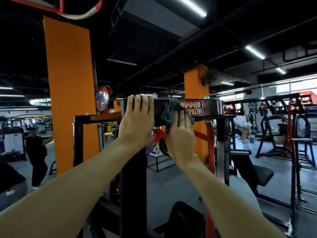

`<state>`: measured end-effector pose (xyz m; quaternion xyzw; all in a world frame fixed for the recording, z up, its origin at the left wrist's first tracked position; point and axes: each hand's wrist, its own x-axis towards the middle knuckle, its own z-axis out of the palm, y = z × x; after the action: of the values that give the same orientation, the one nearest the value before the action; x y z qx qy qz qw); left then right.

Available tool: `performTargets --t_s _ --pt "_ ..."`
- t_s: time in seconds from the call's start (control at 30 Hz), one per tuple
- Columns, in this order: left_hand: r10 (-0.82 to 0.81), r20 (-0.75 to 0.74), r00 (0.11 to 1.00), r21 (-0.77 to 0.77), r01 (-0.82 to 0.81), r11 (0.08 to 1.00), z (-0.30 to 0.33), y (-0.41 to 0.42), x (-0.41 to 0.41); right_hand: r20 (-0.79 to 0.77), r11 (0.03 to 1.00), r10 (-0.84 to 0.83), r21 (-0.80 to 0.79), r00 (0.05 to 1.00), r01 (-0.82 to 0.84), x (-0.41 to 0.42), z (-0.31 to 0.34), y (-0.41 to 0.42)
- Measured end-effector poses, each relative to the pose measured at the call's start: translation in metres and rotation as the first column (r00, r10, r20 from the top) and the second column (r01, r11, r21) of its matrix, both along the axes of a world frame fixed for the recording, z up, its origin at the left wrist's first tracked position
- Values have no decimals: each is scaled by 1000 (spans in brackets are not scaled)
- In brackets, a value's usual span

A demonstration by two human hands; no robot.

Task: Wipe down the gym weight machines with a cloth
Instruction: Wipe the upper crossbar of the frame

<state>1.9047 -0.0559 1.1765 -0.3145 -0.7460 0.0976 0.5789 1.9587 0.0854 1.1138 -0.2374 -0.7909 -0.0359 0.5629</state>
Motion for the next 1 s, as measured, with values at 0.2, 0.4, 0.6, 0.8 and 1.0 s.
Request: performTargets --t_s 0.2,0.4,0.6,0.8,1.0 --pt "-1 1 1000 5 1 1000 1 5 0 83 991 -41 -122 996 51 29 22 70" --pt "25 43 999 52 -27 998 1 16 3 -70 995 101 17 992 -100 1 3 -5" --pt "6 20 1000 78 -8 997 -1 22 -2 -14 973 53 227 998 -49 -2 -14 14" --pt "26 57 998 67 -29 997 0 23 -1 -87 975 28 -219 996 -46 13 21 63" --pt "44 84 995 109 -53 993 -1 31 6 -102 983 158 106 982 -148 -7 3 -5"
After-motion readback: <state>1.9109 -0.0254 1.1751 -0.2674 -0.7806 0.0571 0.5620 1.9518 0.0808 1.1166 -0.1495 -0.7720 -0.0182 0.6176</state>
